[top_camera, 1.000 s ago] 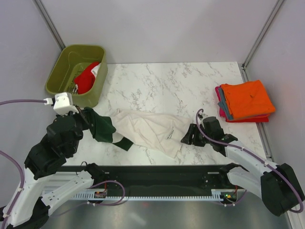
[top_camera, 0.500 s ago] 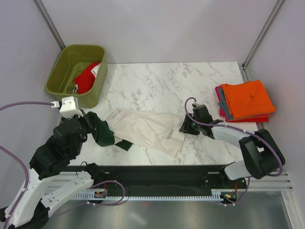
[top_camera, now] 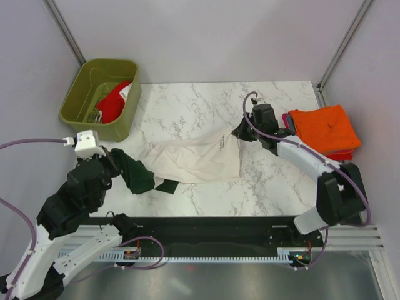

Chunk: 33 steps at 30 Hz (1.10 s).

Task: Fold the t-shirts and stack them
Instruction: Flatten the tshirt out

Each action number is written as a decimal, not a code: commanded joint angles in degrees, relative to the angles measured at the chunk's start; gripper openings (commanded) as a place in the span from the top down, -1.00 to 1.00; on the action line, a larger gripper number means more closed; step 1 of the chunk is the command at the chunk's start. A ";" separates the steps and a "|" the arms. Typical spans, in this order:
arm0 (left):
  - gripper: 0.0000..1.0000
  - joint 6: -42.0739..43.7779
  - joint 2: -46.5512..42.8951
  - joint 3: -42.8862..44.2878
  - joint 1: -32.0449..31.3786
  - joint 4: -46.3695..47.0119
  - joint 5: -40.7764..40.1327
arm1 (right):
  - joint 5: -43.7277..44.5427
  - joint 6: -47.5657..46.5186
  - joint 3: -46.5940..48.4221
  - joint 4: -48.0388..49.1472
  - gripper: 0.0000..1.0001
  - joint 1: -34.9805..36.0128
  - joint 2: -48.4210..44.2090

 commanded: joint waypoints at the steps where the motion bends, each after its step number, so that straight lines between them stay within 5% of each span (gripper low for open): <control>1: 0.95 -0.24 -4.06 1.62 0.09 -0.07 -3.30 | 2.18 -3.04 1.08 -3.79 1.00 -0.26 -10.18; 14: 0.95 -0.33 -10.14 6.27 0.09 0.02 -3.56 | 3.23 -3.66 -4.74 -11.96 1.00 -0.35 -31.12; 20: 0.96 0.28 -7.50 6.54 -0.09 3.00 -5.76 | 10.70 -5.06 3.87 -12.75 1.00 -2.54 -20.07; 23: 0.95 2.13 -5.13 4.79 -0.18 8.00 -6.20 | 5.56 -3.31 12.30 -12.23 0.99 -8.58 -4.71; 24: 0.95 2.83 -4.16 4.43 -0.18 9.15 -6.11 | 1.95 -1.56 17.37 -12.31 -0.13 -10.01 3.25; 25: 0.95 3.27 -2.24 3.56 -0.18 11.77 -5.94 | -0.96 -1.63 19.42 -12.23 -0.67 -11.41 6.29; 28: 0.95 4.15 2.15 2.93 -0.18 13.99 -3.66 | -2.05 -3.21 20.07 -12.67 -0.75 -10.29 7.65; 33: 0.95 4.86 4.37 0.13 -0.18 14.96 -0.22 | -0.10 -5.32 4.26 -9.50 -0.57 -10.19 -2.79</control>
